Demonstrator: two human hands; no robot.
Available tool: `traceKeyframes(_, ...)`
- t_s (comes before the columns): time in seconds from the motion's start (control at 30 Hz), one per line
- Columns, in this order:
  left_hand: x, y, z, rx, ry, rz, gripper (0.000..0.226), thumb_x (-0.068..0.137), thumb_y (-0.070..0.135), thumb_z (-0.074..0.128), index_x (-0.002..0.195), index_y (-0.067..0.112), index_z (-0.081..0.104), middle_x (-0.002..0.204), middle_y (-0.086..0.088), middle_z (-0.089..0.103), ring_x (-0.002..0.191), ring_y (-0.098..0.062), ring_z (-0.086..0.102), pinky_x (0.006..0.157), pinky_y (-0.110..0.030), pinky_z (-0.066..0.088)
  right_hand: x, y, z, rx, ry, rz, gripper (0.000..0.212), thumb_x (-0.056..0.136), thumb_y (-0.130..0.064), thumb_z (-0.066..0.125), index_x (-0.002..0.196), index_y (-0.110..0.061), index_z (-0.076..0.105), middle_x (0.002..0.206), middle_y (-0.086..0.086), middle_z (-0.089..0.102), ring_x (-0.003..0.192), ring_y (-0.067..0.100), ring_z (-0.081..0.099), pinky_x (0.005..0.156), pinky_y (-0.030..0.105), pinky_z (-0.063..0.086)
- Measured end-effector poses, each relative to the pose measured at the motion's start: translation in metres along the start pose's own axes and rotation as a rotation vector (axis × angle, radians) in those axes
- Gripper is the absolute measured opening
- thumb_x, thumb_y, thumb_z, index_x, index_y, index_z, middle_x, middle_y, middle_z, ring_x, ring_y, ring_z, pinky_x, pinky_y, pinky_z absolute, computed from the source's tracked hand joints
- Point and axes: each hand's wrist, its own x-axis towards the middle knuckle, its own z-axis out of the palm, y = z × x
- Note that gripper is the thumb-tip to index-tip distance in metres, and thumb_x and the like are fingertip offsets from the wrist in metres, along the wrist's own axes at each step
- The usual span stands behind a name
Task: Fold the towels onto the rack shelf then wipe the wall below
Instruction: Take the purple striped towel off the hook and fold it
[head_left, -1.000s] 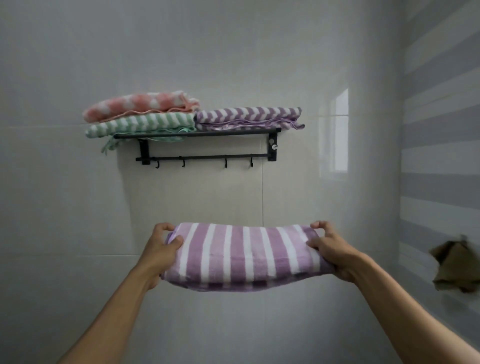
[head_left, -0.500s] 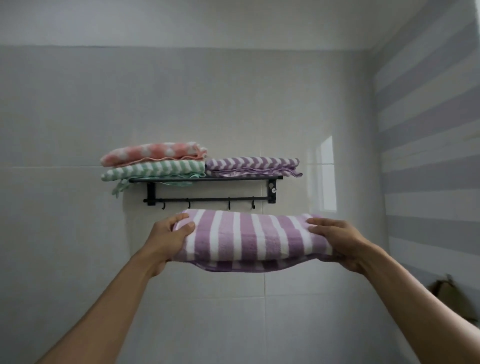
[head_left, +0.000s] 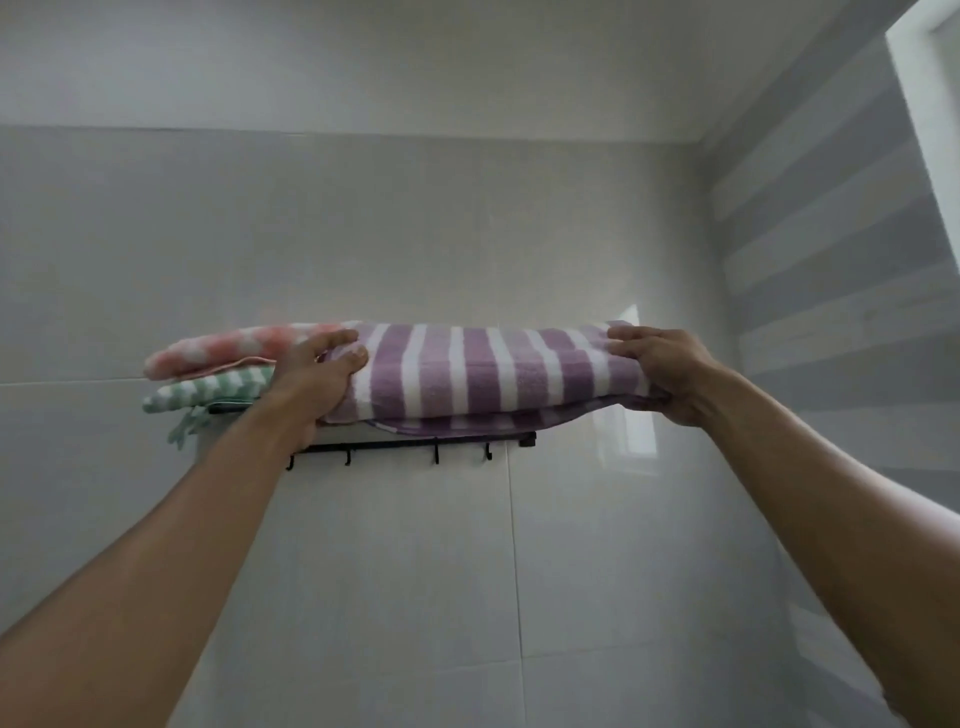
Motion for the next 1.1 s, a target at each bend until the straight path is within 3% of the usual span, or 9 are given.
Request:
traceKeyframes(0.1,0.028,-0.001,0.015,-0.017,0.006,0.005,0.029,0.095,0.016,0.067,0.123,0.023,0.067,0.121,-0.001,0.065,0.081,-0.01,0.065,0.052,-0.022,0.056,0.034,0.001,0.004,0.014,0.022,-0.032,0.025,0.09,-0.014,0.072,0.114,-0.018,0.075,0.115,0.008,0.072,0.076,0.024,0.069,0.048,0.029,0.057)
traceKeyframes(0.2,0.062,-0.01,0.036,-0.056,0.022,0.015,0.028,0.094,0.013,0.067,0.122,0.019,0.068,0.116,-0.005,0.068,0.076,-0.014,0.067,0.047,-0.028,0.058,0.079,0.004,0.011,0.036,0.043,-0.073,0.022,0.09,-0.015,0.068,0.11,-0.019,0.077,0.118,0.008,0.072,0.082,0.025,0.068,0.047,0.027,0.055)
traceKeyframes(0.4,0.142,-0.016,0.072,-0.011,0.037,-0.011,0.019,0.093,0.018,0.068,0.111,0.025,0.072,0.11,-0.006,0.071,0.089,-0.032,0.07,0.077,-0.064,0.056,0.171,0.006,0.026,0.076,0.048,-0.115,0.026,0.088,-0.014,0.064,0.11,-0.017,0.075,0.116,0.012,0.073,0.073,0.023,0.067,0.047,0.026,0.054)
traceKeyframes(0.53,0.189,-0.029,0.093,0.003,0.048,0.011,0.019,0.092,0.014,0.068,0.109,0.021,0.074,0.108,-0.01,0.072,0.093,-0.031,0.072,0.074,-0.057,0.06,0.227,0.013,0.034,0.059,0.035,-0.113,0.025,0.089,-0.013,0.063,0.11,-0.014,0.074,0.109,0.012,0.072,0.071,0.023,0.065,0.047,0.025,0.054)
traceKeyframes(0.7,0.247,-0.045,0.114,0.099,0.058,-0.033,0.017,0.094,0.014,0.066,0.107,0.019,0.074,0.098,-0.006,0.069,0.07,-0.023,0.066,0.043,-0.034,0.055,0.298,0.03,0.052,0.056,0.027,-0.065,0.017,0.089,-0.012,0.063,0.105,-0.01,0.07,0.096,0.011,0.067,0.07,0.023,0.064,0.05,0.026,0.055)
traceKeyframes(0.8,0.272,-0.053,0.12,0.201,0.039,-0.092,0.014,0.093,0.015,0.066,0.105,0.012,0.071,0.093,-0.011,0.066,0.064,-0.023,0.064,0.042,-0.034,0.056,0.329,0.037,0.061,0.036,0.007,-0.027,0.006,0.09,-0.013,0.061,0.093,-0.011,0.066,0.092,0.012,0.065,0.07,0.023,0.063,0.052,0.028,0.055)
traceKeyframes(0.93,0.29,-0.072,0.122,0.491,-0.043,-0.166,0.016,0.095,0.017,0.061,0.108,0.008,0.062,0.093,-0.013,0.064,0.069,-0.025,0.063,0.042,-0.028,0.056,0.354,0.056,0.068,-0.061,-0.044,0.067,0.012,0.087,-0.012,0.056,0.091,-0.008,0.066,0.084,0.013,0.065,0.066,0.024,0.063,0.05,0.027,0.055)
traceKeyframes(1.03,0.302,-0.087,0.124,0.535,-0.051,-0.265,0.025,0.094,0.008,0.053,0.115,-0.002,0.063,0.107,-0.023,0.066,0.084,-0.037,0.07,0.062,-0.046,0.063,0.363,0.067,0.069,-0.152,-0.098,0.135,0.02,0.085,-0.008,0.048,0.089,-0.003,0.066,0.079,0.016,0.065,0.061,0.027,0.064,0.049,0.03,0.058)
traceKeyframes(1.1,0.301,-0.09,0.129,0.549,-0.043,-0.275,0.023,0.095,0.003,0.044,0.112,-0.001,0.06,0.1,-0.023,0.063,0.073,-0.034,0.067,0.046,-0.04,0.059,0.366,0.069,0.069,-0.197,-0.101,0.142,0.026,0.084,-0.008,0.044,0.094,-0.001,0.066,0.086,0.02,0.067,0.065,0.031,0.066,0.056,0.035,0.062)
